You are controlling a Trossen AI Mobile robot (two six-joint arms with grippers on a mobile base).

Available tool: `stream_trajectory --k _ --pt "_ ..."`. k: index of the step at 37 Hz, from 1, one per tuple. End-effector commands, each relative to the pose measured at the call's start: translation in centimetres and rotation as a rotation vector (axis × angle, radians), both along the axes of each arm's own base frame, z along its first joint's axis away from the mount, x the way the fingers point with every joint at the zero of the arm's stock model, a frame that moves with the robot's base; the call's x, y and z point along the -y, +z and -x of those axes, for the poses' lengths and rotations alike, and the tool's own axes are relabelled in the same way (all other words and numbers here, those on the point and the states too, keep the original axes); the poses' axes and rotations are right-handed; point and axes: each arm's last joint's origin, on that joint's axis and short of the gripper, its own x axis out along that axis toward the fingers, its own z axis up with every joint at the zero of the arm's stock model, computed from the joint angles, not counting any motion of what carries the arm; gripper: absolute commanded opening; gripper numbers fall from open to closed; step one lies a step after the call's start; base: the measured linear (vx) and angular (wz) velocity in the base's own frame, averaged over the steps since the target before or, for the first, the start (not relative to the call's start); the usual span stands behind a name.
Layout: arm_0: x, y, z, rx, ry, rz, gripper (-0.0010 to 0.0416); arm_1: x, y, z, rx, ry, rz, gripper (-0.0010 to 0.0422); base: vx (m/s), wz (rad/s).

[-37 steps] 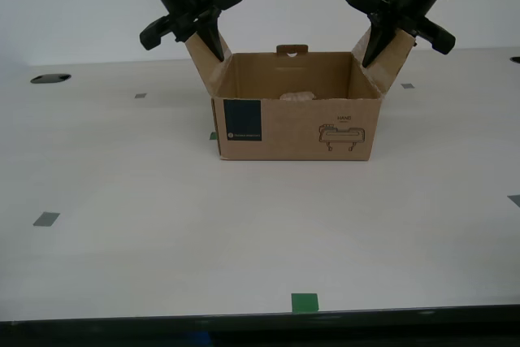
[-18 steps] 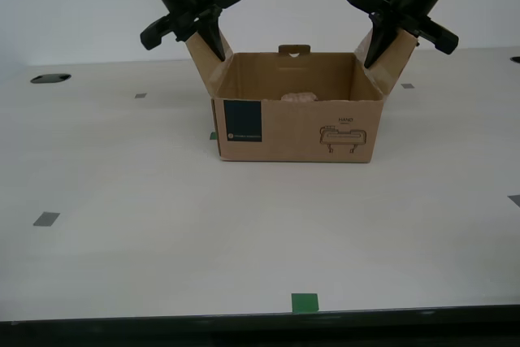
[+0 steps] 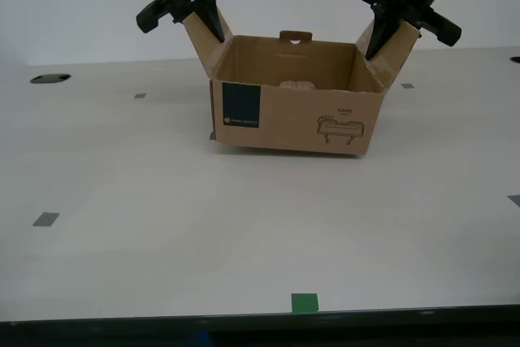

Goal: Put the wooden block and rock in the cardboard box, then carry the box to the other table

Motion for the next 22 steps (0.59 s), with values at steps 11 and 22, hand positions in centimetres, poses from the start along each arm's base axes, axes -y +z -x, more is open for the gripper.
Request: stream_trajectory --k 11,22 --pt "0.1 2.3 0.7 0.052 0.002 -0.011 -0.0001 0.4 0.6 0.4 0.006 -0.019 0.008 -0.0001 0.000 0.000" --pt "0.2 4.7 1.6 0.105 0.003 -0.021 -0.0001 0.5 2.6 1.4 0.037 -0.037 0.019 -0.0001 0.000 0.000"
